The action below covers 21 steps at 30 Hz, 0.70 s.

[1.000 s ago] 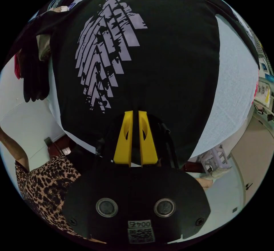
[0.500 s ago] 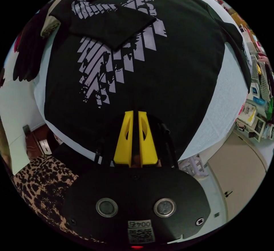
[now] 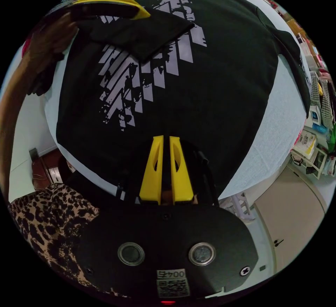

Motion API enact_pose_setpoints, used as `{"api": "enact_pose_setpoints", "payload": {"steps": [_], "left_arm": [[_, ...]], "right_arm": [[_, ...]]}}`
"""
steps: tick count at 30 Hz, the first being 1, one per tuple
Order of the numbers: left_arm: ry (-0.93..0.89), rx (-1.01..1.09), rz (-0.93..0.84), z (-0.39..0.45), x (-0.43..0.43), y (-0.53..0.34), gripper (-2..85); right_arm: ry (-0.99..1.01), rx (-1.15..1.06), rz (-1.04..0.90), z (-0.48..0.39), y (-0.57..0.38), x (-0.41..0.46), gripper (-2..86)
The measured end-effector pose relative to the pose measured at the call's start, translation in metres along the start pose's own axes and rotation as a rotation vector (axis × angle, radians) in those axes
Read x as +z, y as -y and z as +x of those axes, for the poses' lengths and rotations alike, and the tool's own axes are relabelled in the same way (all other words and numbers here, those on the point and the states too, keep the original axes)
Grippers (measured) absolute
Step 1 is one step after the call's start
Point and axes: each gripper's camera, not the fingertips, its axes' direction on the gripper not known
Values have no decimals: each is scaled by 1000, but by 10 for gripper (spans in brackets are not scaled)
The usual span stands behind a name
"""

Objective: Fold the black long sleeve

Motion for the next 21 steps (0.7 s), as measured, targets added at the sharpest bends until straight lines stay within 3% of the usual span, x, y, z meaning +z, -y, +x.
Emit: {"api": "enact_pose_setpoints", "payload": {"steps": [5,10,16,21], "left_arm": [[15,-48,-22,11,50,23,43],[-2,-127,70,12,40,30,14],[-102,-180,349,10,-11,79,26],[-180,-122,261,11,16,139,83]], "right_arm": [[44,-10,6,8,-1,-1,39],[64,-26,3,13,-1,-3,39],[48,2,0,14,-1,-5,39],[59,8,-14,18,1,-7,40]]}}
